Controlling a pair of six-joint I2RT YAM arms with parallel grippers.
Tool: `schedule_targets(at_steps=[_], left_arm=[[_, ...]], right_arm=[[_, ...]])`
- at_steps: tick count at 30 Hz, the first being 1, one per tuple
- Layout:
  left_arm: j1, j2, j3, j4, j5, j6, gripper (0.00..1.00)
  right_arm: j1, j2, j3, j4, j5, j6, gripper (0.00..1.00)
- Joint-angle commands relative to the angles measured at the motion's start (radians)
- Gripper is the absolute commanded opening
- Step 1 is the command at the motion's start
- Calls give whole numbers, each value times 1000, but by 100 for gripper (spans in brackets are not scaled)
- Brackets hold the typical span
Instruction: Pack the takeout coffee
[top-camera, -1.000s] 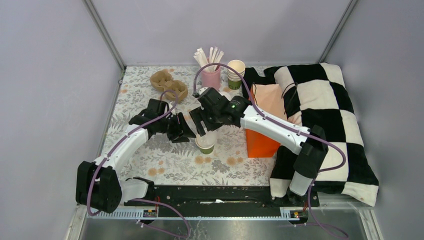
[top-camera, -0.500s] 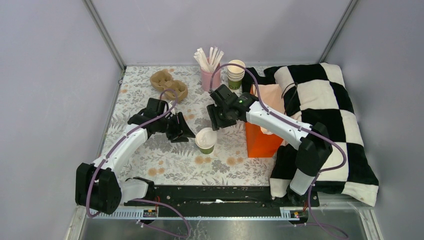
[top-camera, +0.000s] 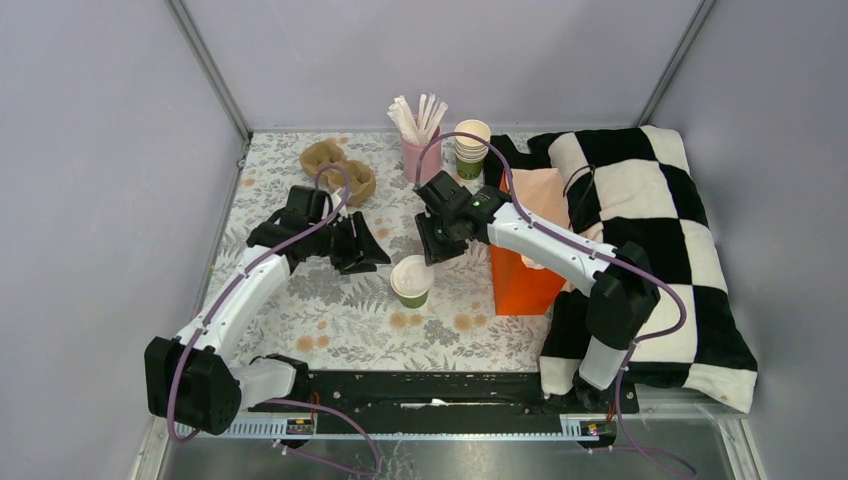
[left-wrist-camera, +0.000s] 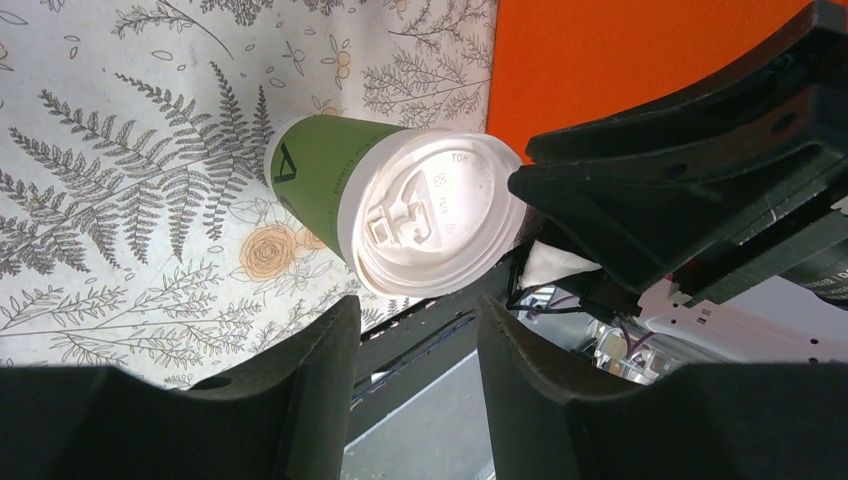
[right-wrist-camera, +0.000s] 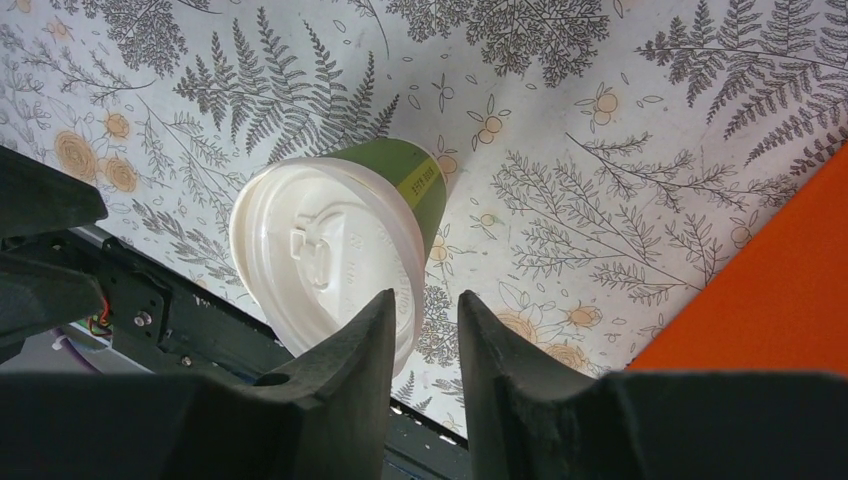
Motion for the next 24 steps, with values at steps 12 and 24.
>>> schedule_targets(at_steps=[12,24], left_arm=[[-46,-54,94,-2,-32,52,58],[-273,-137,126,68,-220,174,76]], right_arm=[[7,16,-8,6,-24,-4,30],[7,-15,57,-53,-12,39,0]])
